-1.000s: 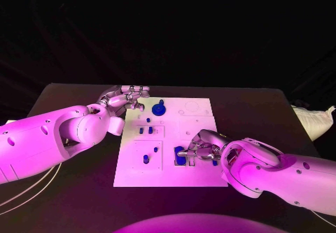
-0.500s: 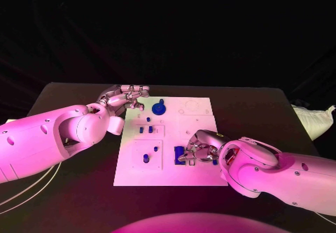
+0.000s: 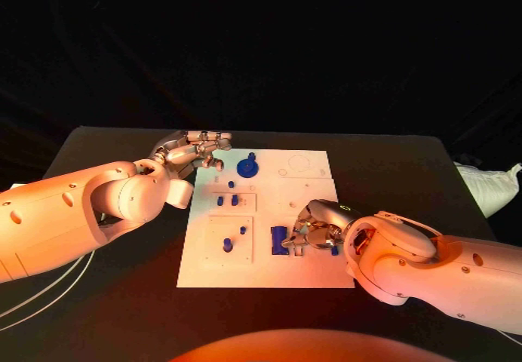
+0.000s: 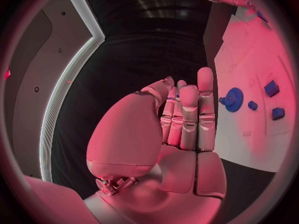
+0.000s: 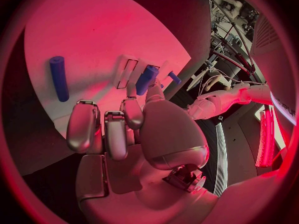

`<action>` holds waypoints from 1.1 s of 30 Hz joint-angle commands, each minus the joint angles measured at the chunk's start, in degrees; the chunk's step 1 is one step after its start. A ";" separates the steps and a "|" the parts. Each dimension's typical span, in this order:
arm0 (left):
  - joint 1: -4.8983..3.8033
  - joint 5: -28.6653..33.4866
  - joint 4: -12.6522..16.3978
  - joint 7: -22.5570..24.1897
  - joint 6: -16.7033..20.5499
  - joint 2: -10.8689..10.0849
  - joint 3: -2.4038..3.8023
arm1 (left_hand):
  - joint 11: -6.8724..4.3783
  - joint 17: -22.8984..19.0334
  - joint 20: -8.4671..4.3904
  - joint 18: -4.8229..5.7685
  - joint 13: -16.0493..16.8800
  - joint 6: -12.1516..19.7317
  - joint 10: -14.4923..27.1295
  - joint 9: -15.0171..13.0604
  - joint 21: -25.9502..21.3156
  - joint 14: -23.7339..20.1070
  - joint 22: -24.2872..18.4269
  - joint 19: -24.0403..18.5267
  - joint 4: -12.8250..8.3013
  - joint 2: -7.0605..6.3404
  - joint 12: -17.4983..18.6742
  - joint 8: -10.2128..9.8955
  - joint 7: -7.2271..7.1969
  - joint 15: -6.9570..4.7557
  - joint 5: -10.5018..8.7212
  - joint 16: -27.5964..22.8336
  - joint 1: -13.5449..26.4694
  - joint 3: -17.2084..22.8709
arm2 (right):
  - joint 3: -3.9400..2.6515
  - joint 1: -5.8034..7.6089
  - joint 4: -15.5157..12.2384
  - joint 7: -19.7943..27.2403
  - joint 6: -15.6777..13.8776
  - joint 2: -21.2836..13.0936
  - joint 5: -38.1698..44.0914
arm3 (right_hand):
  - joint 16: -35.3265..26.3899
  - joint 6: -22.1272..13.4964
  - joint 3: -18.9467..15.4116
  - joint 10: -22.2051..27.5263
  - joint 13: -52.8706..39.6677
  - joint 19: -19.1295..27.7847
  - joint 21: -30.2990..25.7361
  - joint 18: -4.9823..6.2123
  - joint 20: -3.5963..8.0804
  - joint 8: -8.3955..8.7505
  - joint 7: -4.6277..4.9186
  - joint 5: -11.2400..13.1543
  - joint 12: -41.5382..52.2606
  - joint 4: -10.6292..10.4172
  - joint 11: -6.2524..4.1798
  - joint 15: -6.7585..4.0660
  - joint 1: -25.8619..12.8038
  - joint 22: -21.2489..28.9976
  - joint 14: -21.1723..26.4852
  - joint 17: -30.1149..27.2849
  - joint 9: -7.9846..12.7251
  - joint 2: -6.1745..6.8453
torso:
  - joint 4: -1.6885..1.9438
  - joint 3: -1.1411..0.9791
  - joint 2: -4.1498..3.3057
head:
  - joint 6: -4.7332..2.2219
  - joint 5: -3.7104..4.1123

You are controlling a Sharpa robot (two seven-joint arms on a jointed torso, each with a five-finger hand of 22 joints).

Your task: Assemble the parts on the task board

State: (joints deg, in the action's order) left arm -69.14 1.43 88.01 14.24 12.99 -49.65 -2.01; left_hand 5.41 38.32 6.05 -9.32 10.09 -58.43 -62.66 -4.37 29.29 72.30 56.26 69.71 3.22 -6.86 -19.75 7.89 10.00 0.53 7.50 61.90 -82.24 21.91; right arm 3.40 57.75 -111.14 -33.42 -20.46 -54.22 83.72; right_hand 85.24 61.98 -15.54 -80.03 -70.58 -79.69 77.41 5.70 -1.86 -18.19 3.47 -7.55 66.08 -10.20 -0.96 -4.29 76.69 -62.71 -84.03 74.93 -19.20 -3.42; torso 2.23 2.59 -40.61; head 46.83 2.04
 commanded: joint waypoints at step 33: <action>-0.01 0.10 0.69 0.03 -1.14 -0.35 -0.02 | 0.03 -0.23 0.34 -1.09 0.05 0.50 0.41 0.04 -0.26 -0.42 -0.11 -0.28 -0.08 0.22 -0.25 0.29 0.10 0.15 0.18 -0.28 0.15 -0.18 | 0.39 1.34 -1.79 0.39 8.06 -13.00 5.14 | 0.45 0.09 -0.52 1.04 3.50 0.00 0.31 -0.76 -0.65 6.39 1.22 -4.41 -5.17 -1.06 1.08 0.52 1.05 -0.97 -4.53 7.54 3.42 -2.62 | -0.43 -0.16 0.04 | -0.68 1.64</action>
State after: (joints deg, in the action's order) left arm -69.14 1.43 88.58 14.01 12.89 -50.05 -2.06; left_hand 5.41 38.15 6.26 -9.32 10.07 -58.43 -62.66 -4.37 29.29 72.30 56.21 69.50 3.22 -6.86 -19.75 7.89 10.00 0.53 7.50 61.90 -82.24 21.91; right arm 3.76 59.22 -112.98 -31.31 -15.39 -67.35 85.64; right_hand 85.48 61.73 -16.04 -78.79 -67.01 -79.42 77.46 5.71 -2.57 -12.18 4.59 -11.77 60.72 -10.92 0.06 -3.49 78.11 -63.65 -84.02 74.91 -15.84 -6.03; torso 1.77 2.41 -40.54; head 46.07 3.76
